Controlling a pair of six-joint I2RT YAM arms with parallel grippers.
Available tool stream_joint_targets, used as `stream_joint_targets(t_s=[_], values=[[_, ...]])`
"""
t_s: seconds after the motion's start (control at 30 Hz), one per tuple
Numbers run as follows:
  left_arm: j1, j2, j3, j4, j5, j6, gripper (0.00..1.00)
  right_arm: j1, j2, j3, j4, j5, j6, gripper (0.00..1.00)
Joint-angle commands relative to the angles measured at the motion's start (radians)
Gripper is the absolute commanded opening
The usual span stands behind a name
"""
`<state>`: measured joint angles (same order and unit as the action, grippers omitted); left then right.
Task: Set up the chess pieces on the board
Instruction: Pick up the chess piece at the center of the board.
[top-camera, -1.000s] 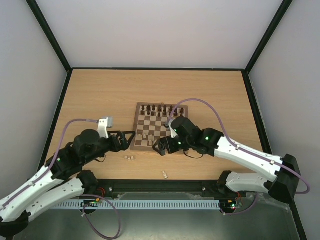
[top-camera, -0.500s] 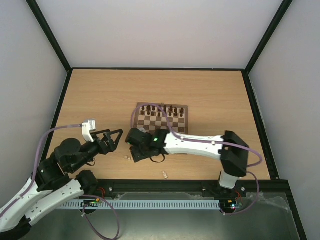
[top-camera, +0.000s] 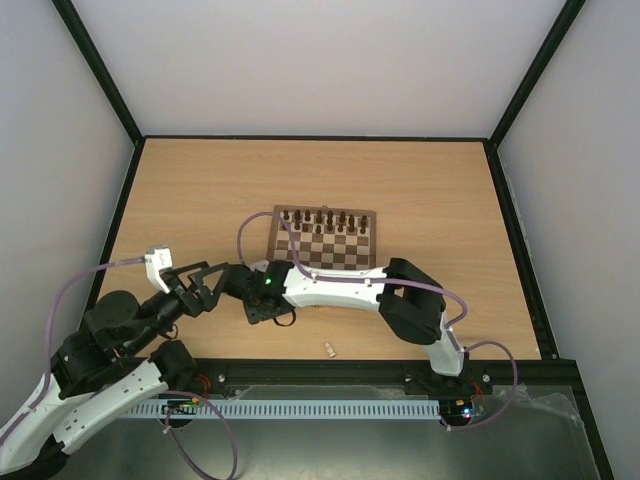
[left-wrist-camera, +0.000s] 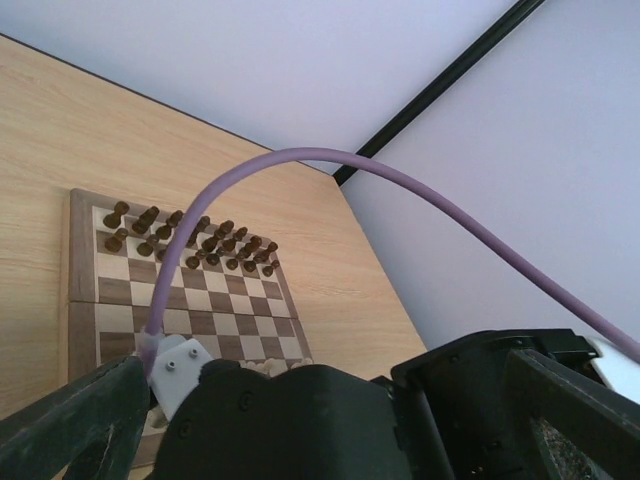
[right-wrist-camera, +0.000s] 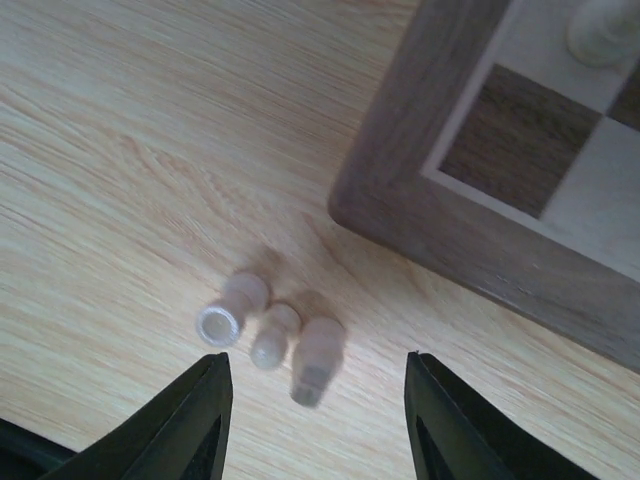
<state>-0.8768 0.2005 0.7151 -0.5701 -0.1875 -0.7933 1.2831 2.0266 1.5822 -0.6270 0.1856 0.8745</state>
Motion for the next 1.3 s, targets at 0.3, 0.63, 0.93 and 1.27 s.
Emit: stream_joint_targets(t_s=[0.3, 0.63, 0.93, 1.27], values=[[-0.003, -0.059, 0.028, -0.050, -0.013, 0.022, 0.99, 0.007, 0.078, 0.094, -0.115, 0.033, 0.043, 0.27], [-0.003, -0.048, 0.023, -0.038, -0.001, 0.030, 0.99, 0.007, 0.063, 0.050, -0.126, 0.035, 0.052, 0.25], [-0.004, -0.046, 0.020, -0.032, -0.005, 0.029, 0.99, 0.007, 0.069, 0.041, -0.137, 0.043, 0.045, 0.22], [-0.003, -0.035, 0.020, -0.032, -0.013, 0.028, 0.99, 0.011, 0.091, 0.055, -0.138, 0.033, 0.026, 0.22]])
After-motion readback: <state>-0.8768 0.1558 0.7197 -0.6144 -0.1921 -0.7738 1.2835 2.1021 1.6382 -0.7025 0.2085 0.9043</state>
